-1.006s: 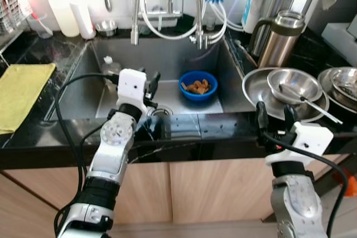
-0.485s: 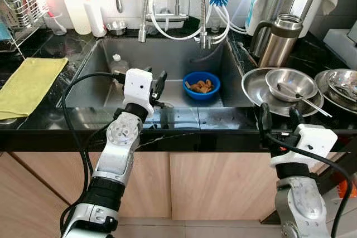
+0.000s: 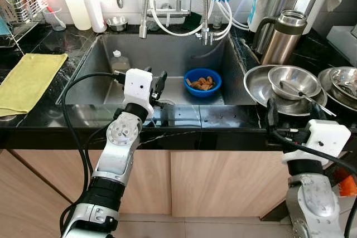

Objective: Kitchen organization

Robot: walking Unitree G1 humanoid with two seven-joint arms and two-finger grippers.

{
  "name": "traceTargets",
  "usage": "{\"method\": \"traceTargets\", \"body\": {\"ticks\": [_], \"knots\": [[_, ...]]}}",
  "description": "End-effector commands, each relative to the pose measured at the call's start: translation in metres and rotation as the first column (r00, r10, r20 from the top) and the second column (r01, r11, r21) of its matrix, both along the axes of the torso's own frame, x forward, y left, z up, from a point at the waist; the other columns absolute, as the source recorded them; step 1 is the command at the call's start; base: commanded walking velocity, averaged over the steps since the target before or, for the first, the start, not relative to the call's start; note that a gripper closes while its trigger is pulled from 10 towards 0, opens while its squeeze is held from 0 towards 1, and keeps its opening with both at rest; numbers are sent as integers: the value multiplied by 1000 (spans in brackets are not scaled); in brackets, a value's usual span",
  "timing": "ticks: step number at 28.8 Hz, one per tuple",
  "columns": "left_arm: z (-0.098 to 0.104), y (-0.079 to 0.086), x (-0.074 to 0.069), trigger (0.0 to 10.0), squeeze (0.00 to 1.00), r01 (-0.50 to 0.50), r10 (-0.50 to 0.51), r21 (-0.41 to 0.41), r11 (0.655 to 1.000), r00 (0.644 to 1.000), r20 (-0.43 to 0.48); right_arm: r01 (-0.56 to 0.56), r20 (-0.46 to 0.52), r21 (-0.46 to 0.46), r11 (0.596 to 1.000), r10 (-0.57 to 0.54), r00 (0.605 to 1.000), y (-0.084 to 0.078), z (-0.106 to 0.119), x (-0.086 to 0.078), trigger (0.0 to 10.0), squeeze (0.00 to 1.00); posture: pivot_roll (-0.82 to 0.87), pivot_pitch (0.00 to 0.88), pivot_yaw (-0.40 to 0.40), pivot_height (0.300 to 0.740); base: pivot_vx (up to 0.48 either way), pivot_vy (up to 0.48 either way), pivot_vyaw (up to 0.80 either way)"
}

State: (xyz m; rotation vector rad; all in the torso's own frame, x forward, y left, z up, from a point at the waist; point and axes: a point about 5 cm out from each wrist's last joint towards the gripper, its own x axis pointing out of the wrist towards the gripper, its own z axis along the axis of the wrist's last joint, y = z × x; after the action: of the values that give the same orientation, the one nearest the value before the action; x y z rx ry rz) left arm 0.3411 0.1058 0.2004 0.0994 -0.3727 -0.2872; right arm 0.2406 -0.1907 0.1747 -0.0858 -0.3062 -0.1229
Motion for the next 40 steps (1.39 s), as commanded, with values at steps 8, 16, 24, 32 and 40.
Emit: {"method": "traceTargets", "body": {"ticks": [8,16,24,32,40], "knots": [[-3,0,-2,10000,0,3,-3,-13,1000,1000,-8,93,122,-42,995,-87,989,-4,30,-4,10000,0,37,68,0,740,0,0,0],[-3,0,-2,10000,0,4,-5,-13,1000,1000,-11,308,153,-31,951,-300,942,-32,36,-14,10000,0,37,77,-4,740,0,0,0],[-4,0,-2,10000,0,2,-3,-13,1000,1000,-15,346,19,58,936,-348,937,-45,13,-15,10000,0,39,83,-3,740,0,0,0],[-4,0,-2,10000,0,3,-3,-10,1000,1000,-15,252,-45,88,964,-249,968,-35,-2,-10,10000,0,41,89,-1,740,0,0,0],[-4,0,-2,10000,0,6,-6,1,1000,1000,-11,308,-66,91,947,-303,951,-46,-5,-9,10000,0,42,93,-1,740,0,0,0]]}}
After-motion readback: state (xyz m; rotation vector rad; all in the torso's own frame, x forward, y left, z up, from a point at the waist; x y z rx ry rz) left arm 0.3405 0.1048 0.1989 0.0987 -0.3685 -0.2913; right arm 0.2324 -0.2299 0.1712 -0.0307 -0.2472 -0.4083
